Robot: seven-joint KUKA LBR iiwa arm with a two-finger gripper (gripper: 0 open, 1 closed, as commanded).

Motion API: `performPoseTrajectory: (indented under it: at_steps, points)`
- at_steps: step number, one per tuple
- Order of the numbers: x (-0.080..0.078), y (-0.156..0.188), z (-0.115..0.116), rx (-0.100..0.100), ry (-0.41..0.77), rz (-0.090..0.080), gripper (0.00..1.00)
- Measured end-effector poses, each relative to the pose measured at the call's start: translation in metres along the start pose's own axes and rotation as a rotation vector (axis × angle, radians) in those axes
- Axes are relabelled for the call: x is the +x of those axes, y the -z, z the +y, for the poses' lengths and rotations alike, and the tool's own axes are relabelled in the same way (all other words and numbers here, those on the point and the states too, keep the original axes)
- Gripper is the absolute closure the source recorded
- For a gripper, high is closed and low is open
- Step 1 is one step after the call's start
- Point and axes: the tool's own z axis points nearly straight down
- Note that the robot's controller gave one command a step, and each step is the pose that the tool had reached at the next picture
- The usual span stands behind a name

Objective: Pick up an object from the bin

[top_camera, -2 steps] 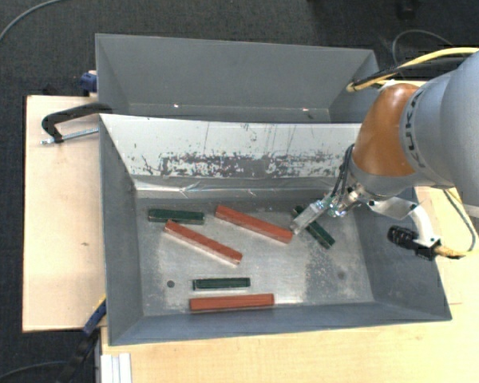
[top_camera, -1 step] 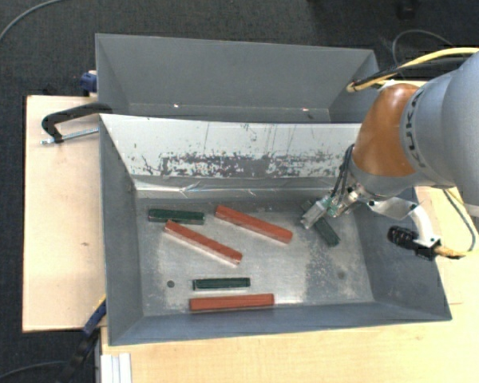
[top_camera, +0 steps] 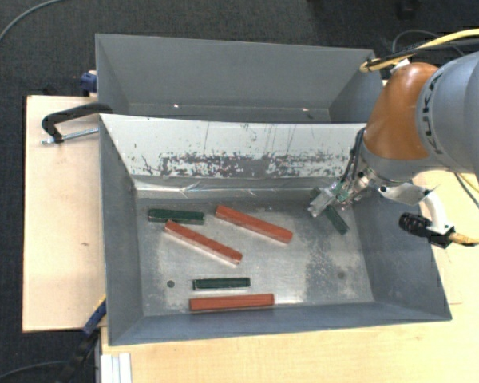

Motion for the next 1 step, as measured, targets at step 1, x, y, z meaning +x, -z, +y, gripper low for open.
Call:
performPoseTrajectory:
  at_steps: [1]
  points:
    - [-0.0016,0.0749,0.0031,-0.003,0.003,-0.002,1.00]
